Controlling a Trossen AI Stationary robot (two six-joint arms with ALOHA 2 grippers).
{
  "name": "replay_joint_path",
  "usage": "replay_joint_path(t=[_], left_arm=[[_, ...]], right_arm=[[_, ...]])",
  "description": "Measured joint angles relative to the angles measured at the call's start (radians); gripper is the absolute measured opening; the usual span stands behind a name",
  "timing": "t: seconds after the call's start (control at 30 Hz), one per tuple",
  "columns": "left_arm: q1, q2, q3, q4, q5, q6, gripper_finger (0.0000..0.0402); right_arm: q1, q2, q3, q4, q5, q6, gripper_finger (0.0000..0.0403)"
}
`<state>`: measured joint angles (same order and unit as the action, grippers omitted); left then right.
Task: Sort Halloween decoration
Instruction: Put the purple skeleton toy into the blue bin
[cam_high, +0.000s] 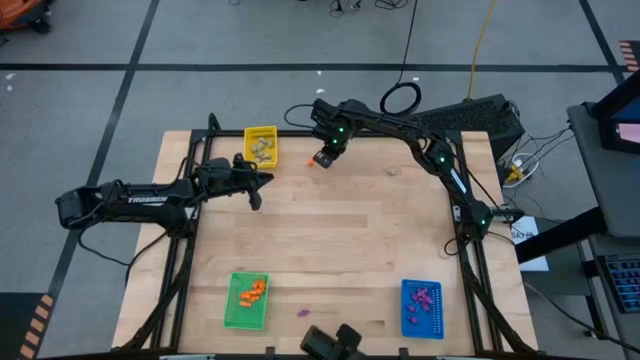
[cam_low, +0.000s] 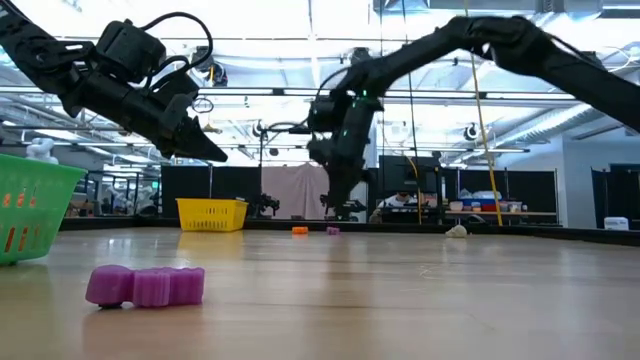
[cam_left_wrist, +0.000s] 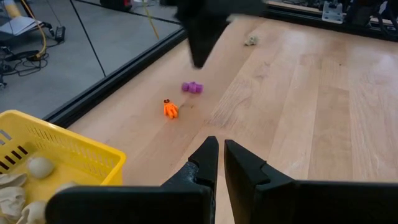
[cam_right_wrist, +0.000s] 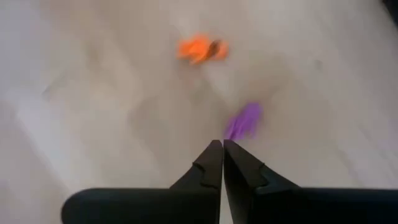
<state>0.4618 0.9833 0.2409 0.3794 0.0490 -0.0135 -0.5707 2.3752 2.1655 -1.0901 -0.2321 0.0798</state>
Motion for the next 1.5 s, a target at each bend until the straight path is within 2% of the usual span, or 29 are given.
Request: replay_joint_path(t=[0.17,0.33,0.5,0.67,0.83,1.0,1.3,1.5], left_arm=[[0.0,0.0,0.0,-0.003,0.0,0.0,0.0025],[0.0,0.0,0.0,0.009,0.0,0.0,0.0025],[0.0,0.0,0.0,0.0,0.001,-0.007,0.0025],[0.0,0.0,0.0,-0.003,0.001,-0.007,0.0025],[0.0,0.0,0.0,-0.003,0.002,-0.007,0.0025],[0.0,0.0,0.0,-0.005,0.002,-0.007,0.0025],[0.0,0.0,0.0,-0.008,0.003,-0.006,0.0025],[0.0,0.0,0.0,-0.024,0.003,-0.006,0.0025]], right_arm=[[0.05,-0.057,0.0,-0.125,0.01,-0.03,0.0],[0.098,-0.055,0.001,-0.105,0.148,0.028,0.001],[0.093,0.0,0.0,0.007,0.187,0.105,0.0066],[0.063,0.056,0.0,0.041,0.23,0.153,0.0124],[0.042,0.085,0.0,0.061,0.209,0.177,0.0149],[0.032,0.089,0.001,0.069,0.159,0.196,0.0125],[0.021,0.09,0.003,0.028,0.13,0.13,0.0013],[0.044,0.07,-0.001,-0.032,0.146,0.064,0.001]])
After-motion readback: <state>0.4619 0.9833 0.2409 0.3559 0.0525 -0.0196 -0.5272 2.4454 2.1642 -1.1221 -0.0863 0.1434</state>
